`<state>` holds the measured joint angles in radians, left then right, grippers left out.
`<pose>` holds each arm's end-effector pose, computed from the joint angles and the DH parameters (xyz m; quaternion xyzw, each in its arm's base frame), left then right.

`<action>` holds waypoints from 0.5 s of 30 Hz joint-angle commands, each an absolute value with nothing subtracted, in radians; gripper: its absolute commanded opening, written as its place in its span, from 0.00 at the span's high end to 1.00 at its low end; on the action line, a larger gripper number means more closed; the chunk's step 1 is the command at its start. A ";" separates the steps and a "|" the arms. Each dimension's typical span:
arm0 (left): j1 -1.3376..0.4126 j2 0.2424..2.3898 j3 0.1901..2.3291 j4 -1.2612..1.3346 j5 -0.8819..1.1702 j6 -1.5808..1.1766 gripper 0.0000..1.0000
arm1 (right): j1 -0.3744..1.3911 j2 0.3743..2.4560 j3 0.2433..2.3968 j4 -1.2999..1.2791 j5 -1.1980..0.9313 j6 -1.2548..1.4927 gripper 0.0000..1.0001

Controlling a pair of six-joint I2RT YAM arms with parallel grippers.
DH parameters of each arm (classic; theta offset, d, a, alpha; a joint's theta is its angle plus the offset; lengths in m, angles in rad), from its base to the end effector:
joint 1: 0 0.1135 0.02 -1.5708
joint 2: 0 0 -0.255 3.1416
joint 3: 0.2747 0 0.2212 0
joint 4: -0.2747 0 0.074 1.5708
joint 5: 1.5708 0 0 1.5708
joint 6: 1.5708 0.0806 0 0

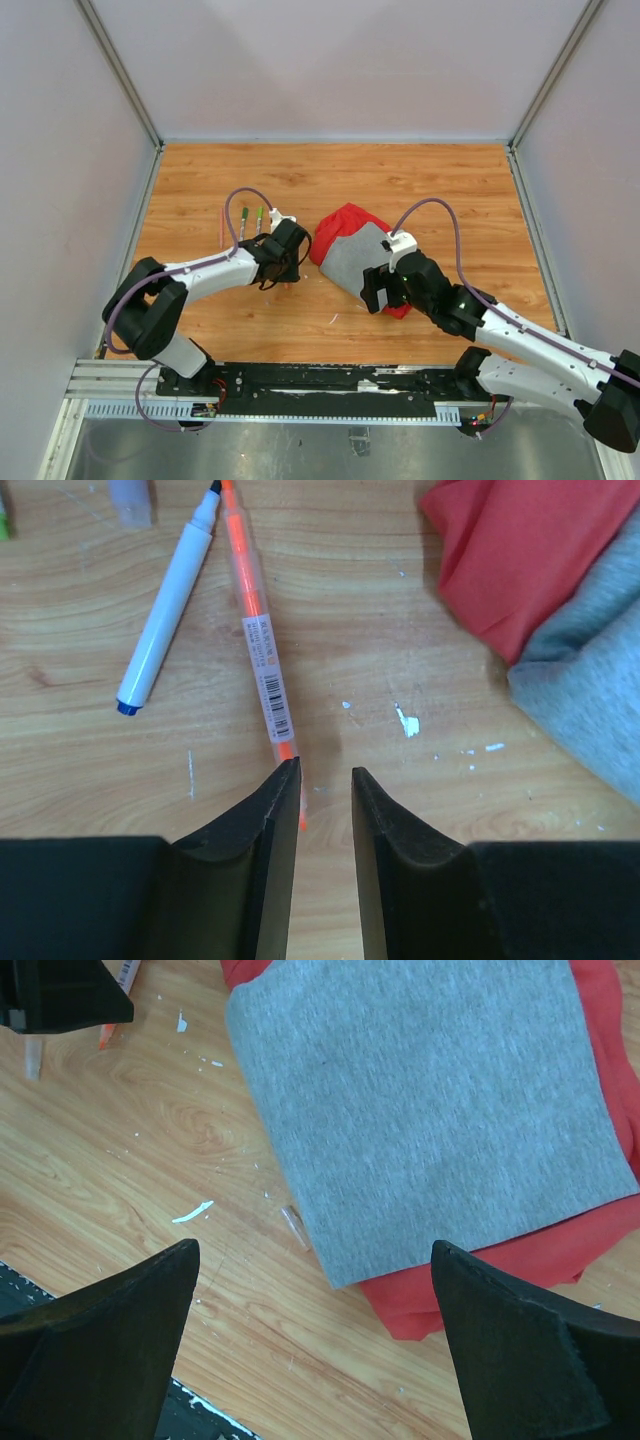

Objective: Insert the pens into the pen caps
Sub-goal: Pick up the pen from the center of the board.

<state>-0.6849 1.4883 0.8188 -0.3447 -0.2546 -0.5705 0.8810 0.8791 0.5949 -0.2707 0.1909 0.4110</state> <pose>0.2324 -0.1636 0.1535 0.0197 0.9542 -0.0612 0.2922 0.1446 0.1513 0.2271 -0.1574 0.8567 0.2250 0.4367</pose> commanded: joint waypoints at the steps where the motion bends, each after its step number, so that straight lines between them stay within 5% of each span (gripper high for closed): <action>1: -0.704 1.550 0.879 -0.322 -0.320 -0.620 0.68 | 0.873 0.878 0.576 -0.287 0.171 0.447 0.02; 15: -0.703 1.532 0.912 -0.358 -0.443 -0.631 0.62 | 0.873 0.911 0.570 -0.270 0.152 0.456 0.02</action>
